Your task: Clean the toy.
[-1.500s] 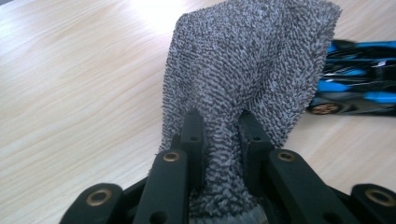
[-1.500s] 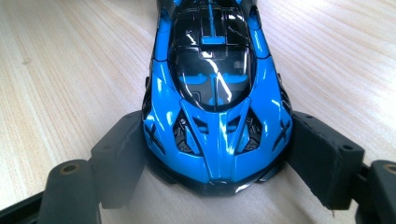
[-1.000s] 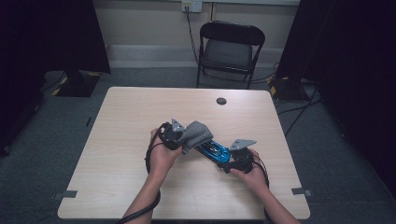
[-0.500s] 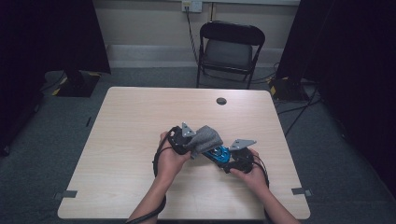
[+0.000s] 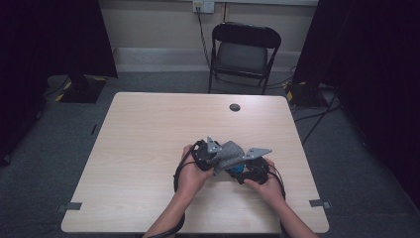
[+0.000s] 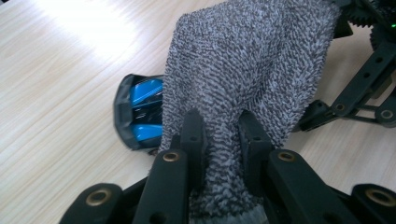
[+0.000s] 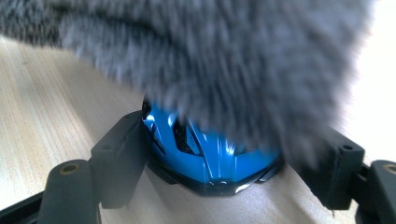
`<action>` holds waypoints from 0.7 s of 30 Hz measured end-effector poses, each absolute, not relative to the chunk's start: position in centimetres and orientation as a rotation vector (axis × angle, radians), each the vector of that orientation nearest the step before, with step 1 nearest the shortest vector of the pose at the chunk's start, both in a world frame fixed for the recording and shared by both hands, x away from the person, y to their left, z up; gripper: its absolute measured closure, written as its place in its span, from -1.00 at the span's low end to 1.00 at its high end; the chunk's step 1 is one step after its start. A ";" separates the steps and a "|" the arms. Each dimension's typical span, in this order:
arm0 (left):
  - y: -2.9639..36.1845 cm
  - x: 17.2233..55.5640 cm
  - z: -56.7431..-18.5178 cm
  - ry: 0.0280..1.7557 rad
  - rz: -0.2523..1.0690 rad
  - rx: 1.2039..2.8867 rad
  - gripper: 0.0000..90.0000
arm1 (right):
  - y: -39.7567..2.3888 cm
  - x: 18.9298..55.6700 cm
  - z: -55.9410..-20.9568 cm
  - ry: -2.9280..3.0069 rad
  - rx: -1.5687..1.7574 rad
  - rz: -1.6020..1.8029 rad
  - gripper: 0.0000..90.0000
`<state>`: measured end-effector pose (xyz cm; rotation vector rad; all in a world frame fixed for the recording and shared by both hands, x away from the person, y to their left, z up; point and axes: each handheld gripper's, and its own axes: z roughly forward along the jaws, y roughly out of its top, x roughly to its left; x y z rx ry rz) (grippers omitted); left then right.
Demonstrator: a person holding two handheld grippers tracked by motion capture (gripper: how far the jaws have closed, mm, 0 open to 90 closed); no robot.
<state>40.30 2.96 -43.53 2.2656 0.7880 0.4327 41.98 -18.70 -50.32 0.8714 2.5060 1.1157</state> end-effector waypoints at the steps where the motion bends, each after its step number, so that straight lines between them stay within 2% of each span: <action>1: 2.7 40.3 -43.6 0.780 0.433 2.268 0.69 | -18.7 42.0 -50.3 2.506 0.871 1.116 -0.49; 21: 1.0 40.2 -45.6 0.695 0.400 2.379 0.69 | -18.7 42.0 -50.3 2.505 0.874 1.115 -0.49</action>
